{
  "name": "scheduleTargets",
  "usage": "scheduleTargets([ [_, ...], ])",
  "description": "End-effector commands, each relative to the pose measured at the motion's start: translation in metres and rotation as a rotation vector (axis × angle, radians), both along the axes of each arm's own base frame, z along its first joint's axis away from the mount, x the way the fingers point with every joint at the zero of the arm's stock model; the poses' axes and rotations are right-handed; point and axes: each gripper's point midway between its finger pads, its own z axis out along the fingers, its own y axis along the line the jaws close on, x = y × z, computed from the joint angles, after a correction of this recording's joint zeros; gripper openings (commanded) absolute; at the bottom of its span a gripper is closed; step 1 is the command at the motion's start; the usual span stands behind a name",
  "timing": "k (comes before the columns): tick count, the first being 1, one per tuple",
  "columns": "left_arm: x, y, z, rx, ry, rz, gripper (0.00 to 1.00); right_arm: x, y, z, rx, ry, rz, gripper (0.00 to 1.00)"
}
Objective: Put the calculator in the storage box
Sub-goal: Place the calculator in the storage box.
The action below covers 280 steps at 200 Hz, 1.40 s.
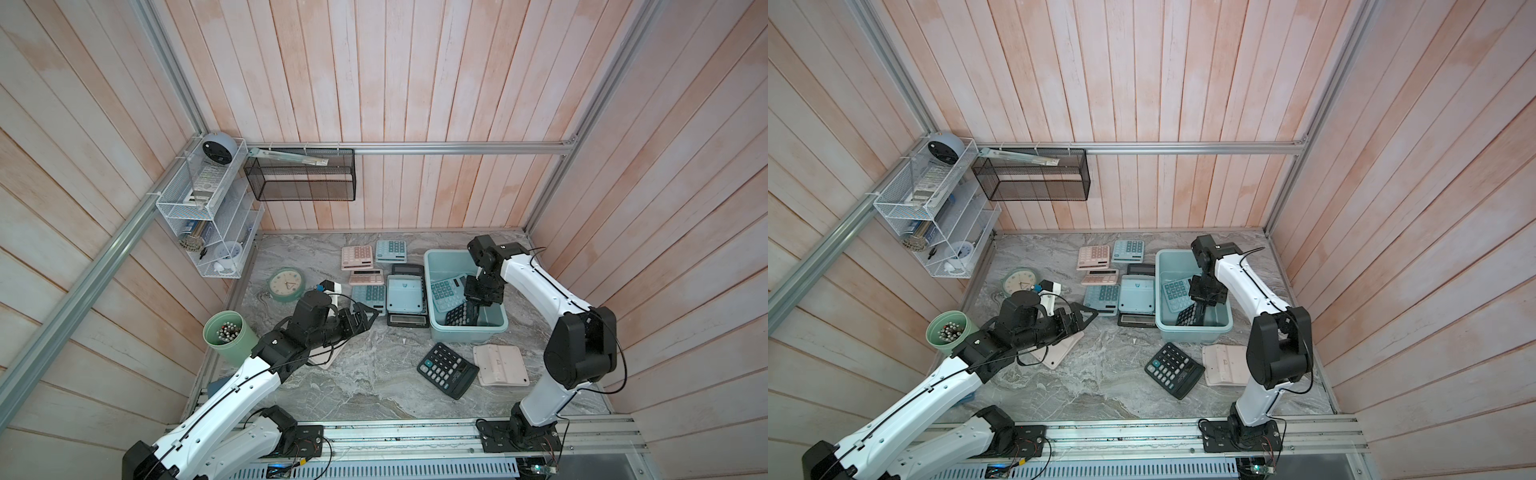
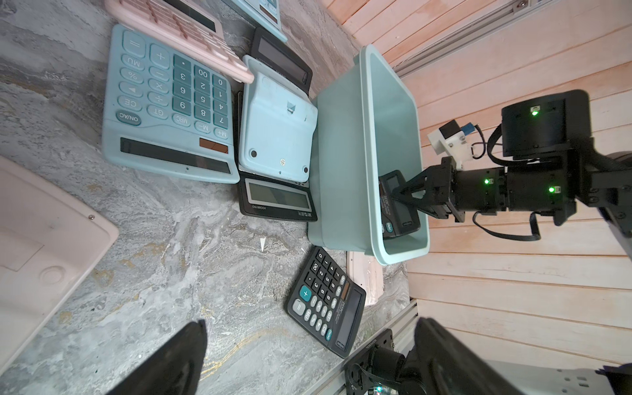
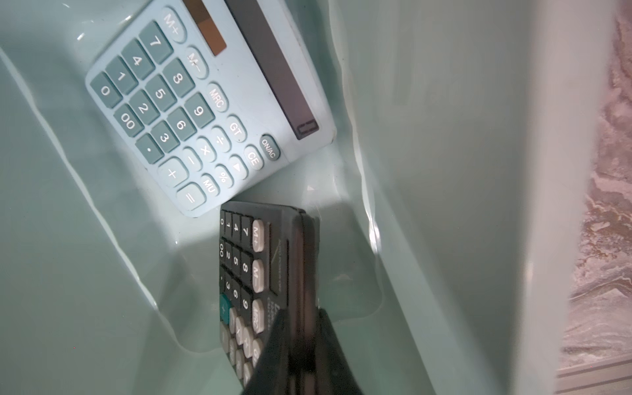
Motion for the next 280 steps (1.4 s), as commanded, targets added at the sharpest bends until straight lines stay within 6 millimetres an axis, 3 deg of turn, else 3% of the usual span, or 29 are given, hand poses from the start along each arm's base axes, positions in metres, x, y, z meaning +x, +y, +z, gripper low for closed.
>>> scheduleTargets([
  [1,0.003,0.002,0.009,-0.001,-0.018,0.011,1.0,-0.027,-0.021,-0.001,-0.116,0.092,0.029,0.12],
  [128,0.004,0.001,0.009,-0.009,-0.013,0.015,1.0,-0.02,-0.031,0.023,-0.168,0.033,0.038,0.37],
  [170,0.005,0.005,0.004,0.008,-0.011,0.033,1.0,-0.018,-0.025,0.041,-0.126,-0.036,0.067,0.61],
  [223,0.004,0.044,-0.018,0.159,-0.007,0.179,1.0,-0.028,0.013,0.088,0.118,-0.246,0.237,0.89],
  [280,-0.007,0.085,-0.059,0.289,0.051,0.328,1.0,-0.051,0.061,0.114,0.406,-0.474,0.374,0.98],
])
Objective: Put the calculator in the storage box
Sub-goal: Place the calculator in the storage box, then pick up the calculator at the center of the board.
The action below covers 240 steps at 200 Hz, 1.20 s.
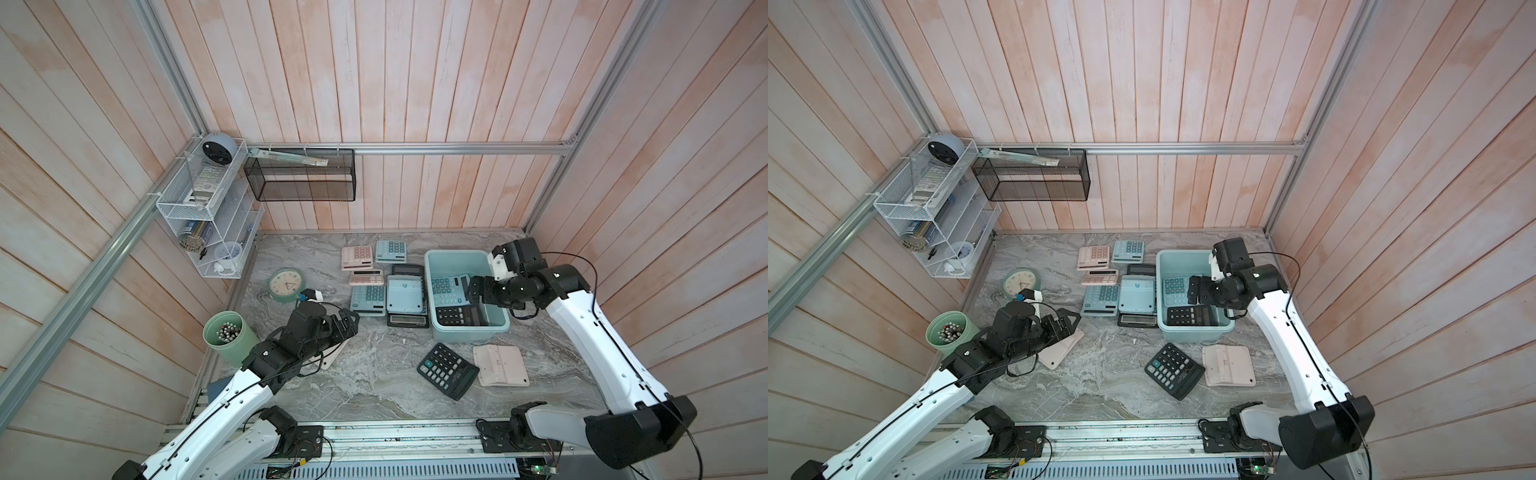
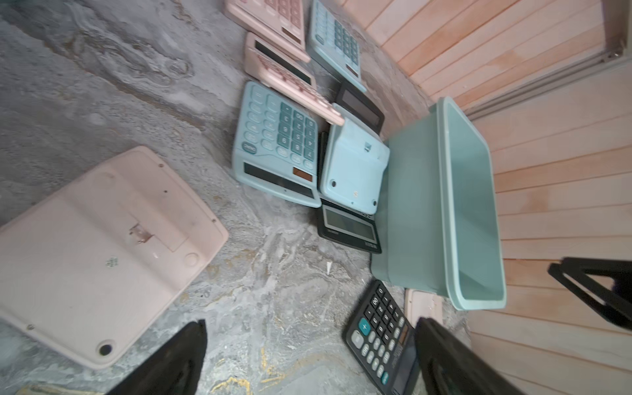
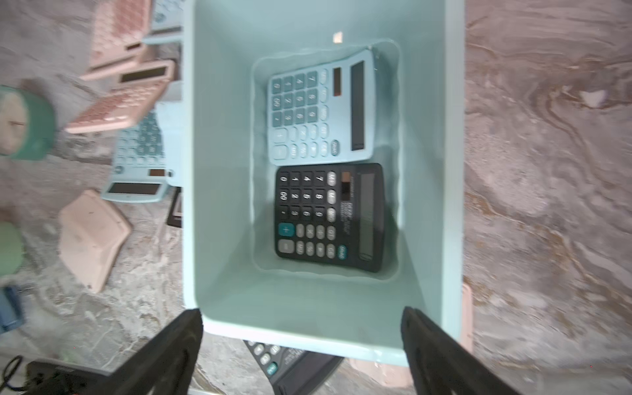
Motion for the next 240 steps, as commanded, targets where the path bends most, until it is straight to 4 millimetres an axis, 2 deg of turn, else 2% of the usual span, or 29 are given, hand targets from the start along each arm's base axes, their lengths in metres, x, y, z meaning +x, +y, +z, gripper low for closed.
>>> scheduleTargets([
  [1,-0.005,0.026,-0.027,0.089,0.049,0.099,1.0,-0.003,0.033,0.008,0.153,-0.077,0.12,0.98],
  [19,-0.006,0.026,-0.037,0.087,0.067,0.106,1.0,-0.011,0.042,0.01,0.192,-0.092,0.163,0.98],
  [46,-0.004,0.013,-0.041,0.045,0.082,0.071,1.0,-0.023,0.043,0.01,0.199,-0.096,0.196,0.98],
  [72,0.0,0.0,-0.042,0.006,0.095,0.038,1.0,-0.042,0.061,0.013,0.27,-0.093,0.285,0.98],
  [104,0.005,-0.012,-0.042,-0.028,0.101,0.011,1.0,-0.064,0.079,0.004,0.266,-0.066,0.359,0.98],
  [133,0.012,-0.009,-0.046,0.016,0.095,0.015,1.0,-0.073,0.078,-0.008,0.219,-0.046,0.36,0.98],
  [169,0.023,0.018,-0.055,0.122,0.117,0.084,1.0,-0.079,0.1,-0.012,0.267,-0.034,0.407,0.98],
  [216,0.036,0.083,-0.068,0.225,0.152,0.263,1.0,-0.082,0.142,-0.019,0.251,-0.023,0.494,0.98],
  [240,0.051,0.1,-0.073,0.206,0.173,0.308,1.0,-0.083,0.167,-0.028,0.231,-0.014,0.514,0.96],
])
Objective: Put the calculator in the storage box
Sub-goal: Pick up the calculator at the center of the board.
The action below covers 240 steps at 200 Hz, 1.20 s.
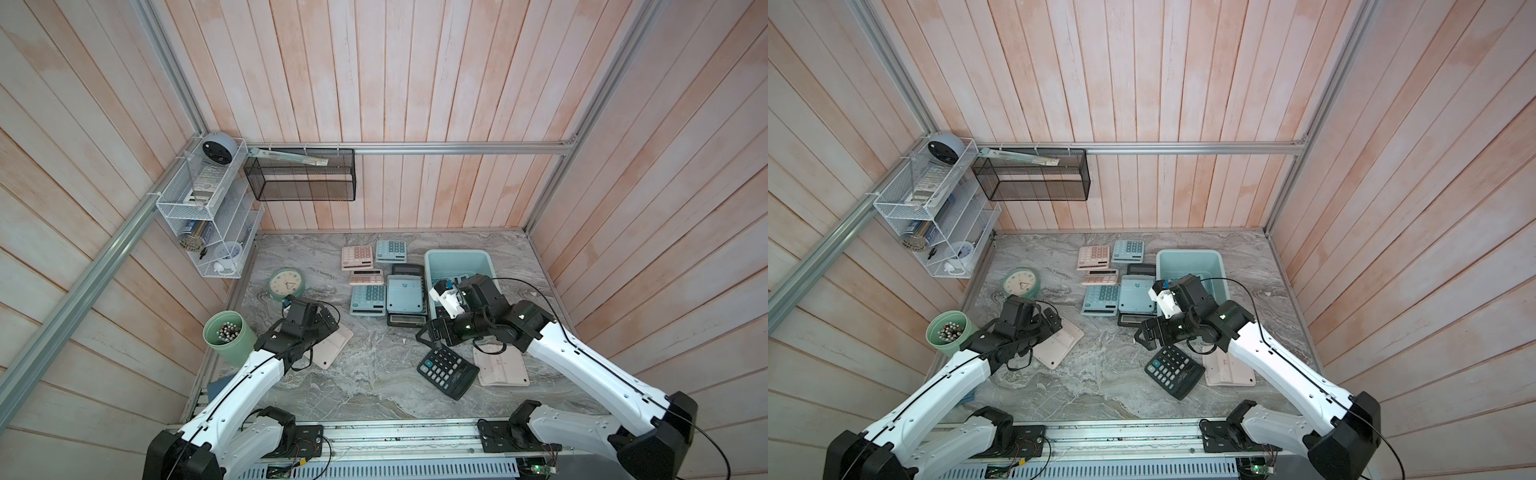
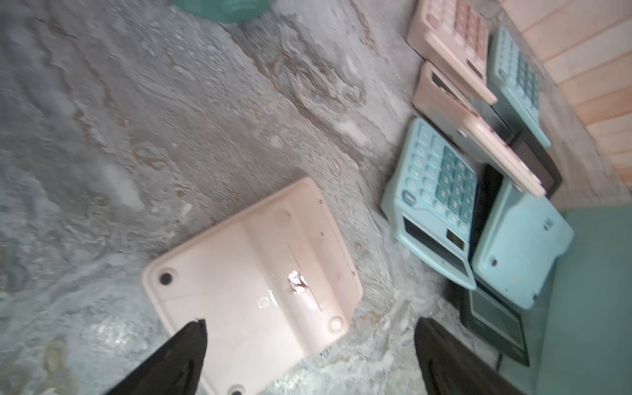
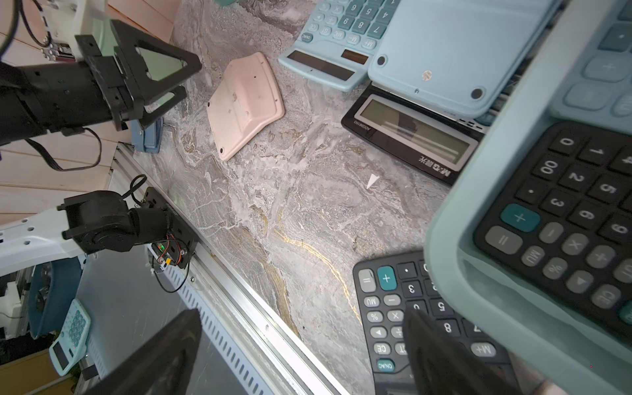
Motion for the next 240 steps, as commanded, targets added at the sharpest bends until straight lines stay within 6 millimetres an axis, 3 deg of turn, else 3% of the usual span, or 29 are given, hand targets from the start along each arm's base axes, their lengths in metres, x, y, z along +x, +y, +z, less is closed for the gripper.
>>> scheduleTargets([
  [1,0.015,0.016,0.002,0.029,-0.004,0.017,1.0,0.009,0.025,0.007,0.014,-0.048,-0.01,0.96],
  [35,0.033,0.03,-0.008,-0.007,0.009,0.048,1.0,0.003,0.062,0.003,0.042,-0.093,-0.014,0.94],
  [68,0.041,0.04,-0.021,-0.039,0.032,0.063,1.0,-0.001,0.094,-0.021,0.092,-0.028,-0.015,0.93],
  [123,0.044,0.026,-0.05,-0.14,0.086,0.016,1.0,-0.014,0.143,-0.061,0.058,0.08,0.03,0.93],
  [160,0.034,0.015,-0.062,-0.202,0.107,-0.004,1.0,-0.013,0.159,-0.082,0.044,0.121,0.031,0.93],
  [240,0.004,-0.003,-0.069,-0.303,0.116,-0.029,1.0,-0.007,0.173,-0.126,0.016,0.231,-0.005,0.94],
])
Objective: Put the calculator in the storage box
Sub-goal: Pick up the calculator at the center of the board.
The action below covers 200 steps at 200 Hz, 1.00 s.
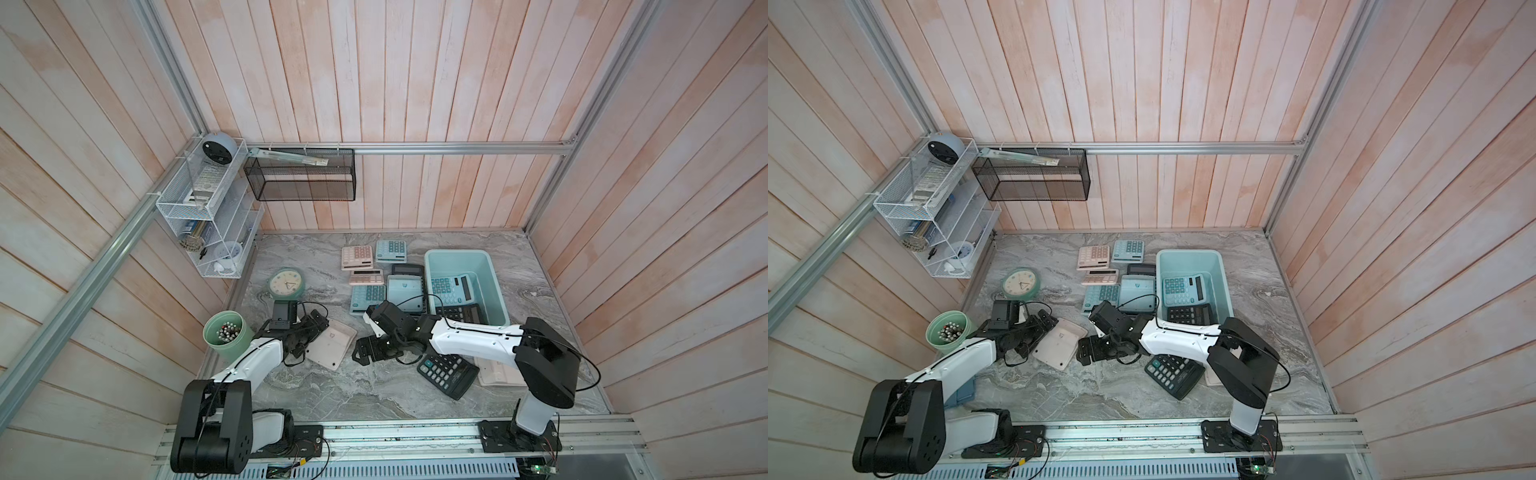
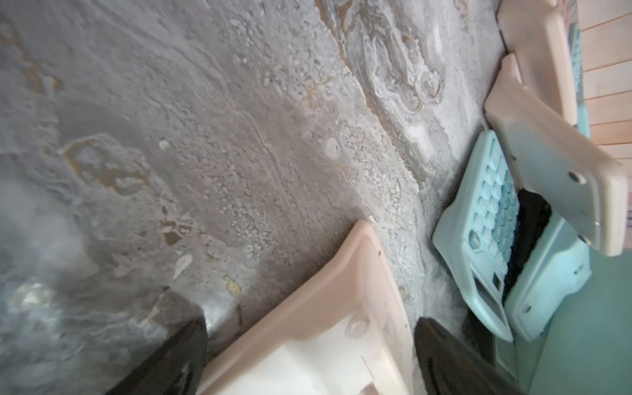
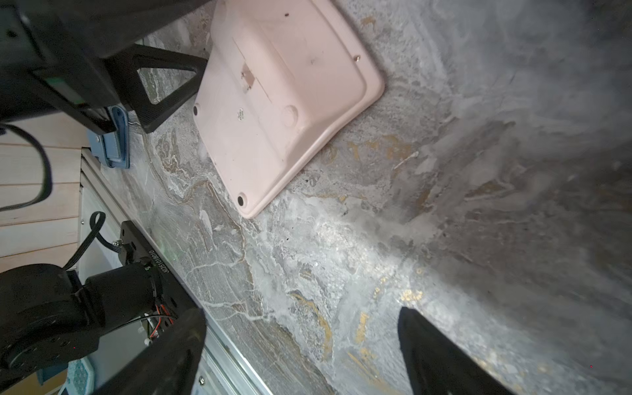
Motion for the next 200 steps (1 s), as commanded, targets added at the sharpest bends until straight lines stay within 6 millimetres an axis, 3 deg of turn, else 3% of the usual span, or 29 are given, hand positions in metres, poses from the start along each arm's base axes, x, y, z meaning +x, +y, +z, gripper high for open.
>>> scheduleTargets([
  [1,-0.014,-0.01,-0.004,-0.049,0.029,-0.019,1.0,0.004,0.014,-0.006,0.039,0.051,-0.013,0.94],
  [35,-0.021,-0.013,-0.006,-0.064,0.033,-0.02,1.0,0.007,0.024,-0.018,0.061,0.097,-0.014,0.94],
  [122,-0.022,-0.023,-0.008,-0.085,0.035,-0.04,1.0,0.033,0.027,-0.038,0.148,0.188,-0.078,0.92],
  [200,-0.028,-0.05,-0.006,-0.152,0.009,-0.084,1.0,0.057,0.053,-0.035,0.349,0.262,-0.155,0.72],
])
